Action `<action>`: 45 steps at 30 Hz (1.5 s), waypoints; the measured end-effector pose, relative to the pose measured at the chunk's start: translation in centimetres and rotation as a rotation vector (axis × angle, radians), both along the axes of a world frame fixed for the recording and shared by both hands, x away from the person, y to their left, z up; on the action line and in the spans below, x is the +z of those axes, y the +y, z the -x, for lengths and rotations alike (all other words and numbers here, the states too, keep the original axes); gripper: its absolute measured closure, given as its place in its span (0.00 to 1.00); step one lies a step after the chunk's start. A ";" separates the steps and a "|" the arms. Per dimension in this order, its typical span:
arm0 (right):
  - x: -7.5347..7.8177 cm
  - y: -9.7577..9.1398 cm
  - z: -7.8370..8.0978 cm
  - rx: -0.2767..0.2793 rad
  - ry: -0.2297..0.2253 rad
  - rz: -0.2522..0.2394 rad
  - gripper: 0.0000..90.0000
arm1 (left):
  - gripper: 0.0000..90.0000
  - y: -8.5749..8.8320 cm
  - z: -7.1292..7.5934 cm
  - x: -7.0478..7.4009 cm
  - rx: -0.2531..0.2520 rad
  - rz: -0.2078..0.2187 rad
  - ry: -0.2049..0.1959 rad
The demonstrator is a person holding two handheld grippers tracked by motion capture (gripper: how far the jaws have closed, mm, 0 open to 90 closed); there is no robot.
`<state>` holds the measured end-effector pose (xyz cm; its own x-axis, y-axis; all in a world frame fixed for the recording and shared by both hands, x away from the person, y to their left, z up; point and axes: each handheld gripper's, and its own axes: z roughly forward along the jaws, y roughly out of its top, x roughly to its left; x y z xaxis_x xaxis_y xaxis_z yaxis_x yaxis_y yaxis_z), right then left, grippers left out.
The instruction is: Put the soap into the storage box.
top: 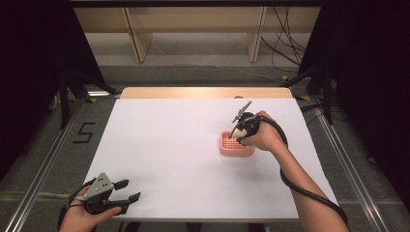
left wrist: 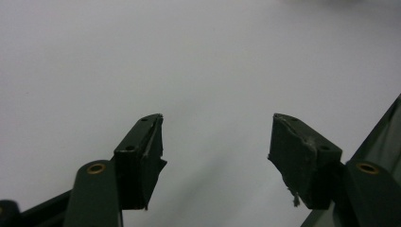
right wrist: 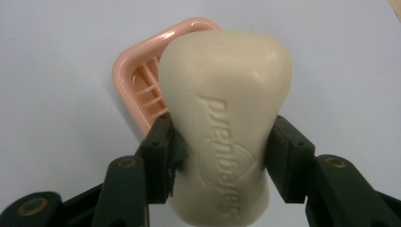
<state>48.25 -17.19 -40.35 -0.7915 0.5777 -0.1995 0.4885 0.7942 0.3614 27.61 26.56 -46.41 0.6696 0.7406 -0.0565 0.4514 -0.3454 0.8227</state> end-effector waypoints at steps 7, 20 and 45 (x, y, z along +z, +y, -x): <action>-0.4 0.4 0.0 0.008 0.007 0.000 0.56 | 0.39 0.0 0.0 0.0 -0.004 -0.003 -0.002; -1.1 0.8 -0.4 0.018 -0.005 0.009 0.56 | 0.39 0.0 0.0 0.0 -0.003 -0.003 -0.003; -1.8 1.3 -1.0 0.015 -0.023 -0.014 0.59 | 0.39 0.1 -0.1 0.1 -0.010 -0.014 -0.009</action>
